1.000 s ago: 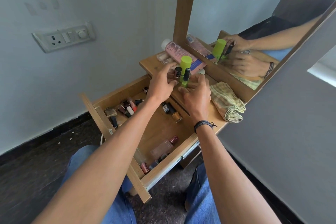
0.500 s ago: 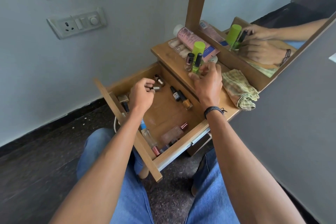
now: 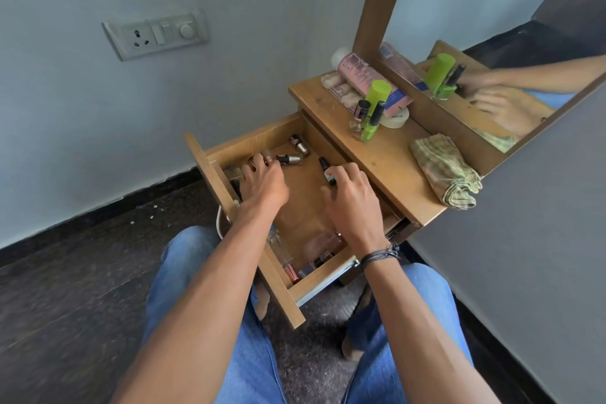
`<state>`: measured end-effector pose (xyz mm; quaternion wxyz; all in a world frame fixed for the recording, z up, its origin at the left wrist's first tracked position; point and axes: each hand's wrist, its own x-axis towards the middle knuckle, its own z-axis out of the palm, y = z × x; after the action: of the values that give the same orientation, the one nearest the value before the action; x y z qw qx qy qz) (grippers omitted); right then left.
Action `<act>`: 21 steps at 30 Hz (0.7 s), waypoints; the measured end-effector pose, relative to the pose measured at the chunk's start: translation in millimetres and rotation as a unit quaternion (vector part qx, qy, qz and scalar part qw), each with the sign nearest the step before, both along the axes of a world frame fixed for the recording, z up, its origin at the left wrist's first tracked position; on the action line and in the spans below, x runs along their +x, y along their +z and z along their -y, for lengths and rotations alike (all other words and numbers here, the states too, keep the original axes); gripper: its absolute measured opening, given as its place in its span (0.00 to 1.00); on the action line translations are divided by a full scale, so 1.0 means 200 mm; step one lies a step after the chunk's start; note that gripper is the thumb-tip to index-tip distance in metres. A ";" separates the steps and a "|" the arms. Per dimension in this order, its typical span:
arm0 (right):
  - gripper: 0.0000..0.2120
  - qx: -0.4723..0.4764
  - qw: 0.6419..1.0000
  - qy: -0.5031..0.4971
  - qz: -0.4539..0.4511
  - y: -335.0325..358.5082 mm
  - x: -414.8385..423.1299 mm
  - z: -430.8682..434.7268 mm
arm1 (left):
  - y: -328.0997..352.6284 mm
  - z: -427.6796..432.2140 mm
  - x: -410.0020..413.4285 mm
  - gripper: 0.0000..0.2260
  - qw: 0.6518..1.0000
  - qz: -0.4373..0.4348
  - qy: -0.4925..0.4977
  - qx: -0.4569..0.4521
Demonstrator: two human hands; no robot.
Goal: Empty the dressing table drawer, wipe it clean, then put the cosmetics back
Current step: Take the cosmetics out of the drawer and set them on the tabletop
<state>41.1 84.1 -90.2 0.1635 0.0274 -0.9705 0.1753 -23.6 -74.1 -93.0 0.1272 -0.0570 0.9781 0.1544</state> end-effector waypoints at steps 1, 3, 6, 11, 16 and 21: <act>0.18 0.004 0.998 -0.015 0.053 -0.01 -0.01 0.01 | 0.00 0.00 0.00 0.25 1.000 0.008 0.005 0.006; 0.24 0.005 0.993 -0.046 0.111 -0.03 -0.01 0.01 | -0.02 0.00 -0.01 0.25 1.000 0.013 0.010 0.012; 0.26 0.028 0.990 -0.068 0.124 -0.05 -0.03 0.02 | -0.03 0.00 -0.02 0.23 1.000 0.000 0.010 0.019; 0.24 0.024 0.990 -0.077 0.118 -0.05 -0.07 0.02 | -0.03 -0.01 -0.02 0.19 0.999 -0.003 -0.002 0.046; 0.25 0.036 0.991 -0.056 0.119 -0.06 -0.09 0.02 | -0.04 -0.01 -0.03 0.20 0.998 -0.008 -0.029 0.060; 0.32 0.007 0.987 -0.050 0.153 -0.05 -0.08 0.03 | -0.03 -0.01 -0.02 0.21 0.998 -0.005 -0.042 0.049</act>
<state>24.3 77.1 -100.5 0.0215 -0.0468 -0.9853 0.1626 -28.4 -72.5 -99.9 0.1314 -0.0085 0.9716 0.1965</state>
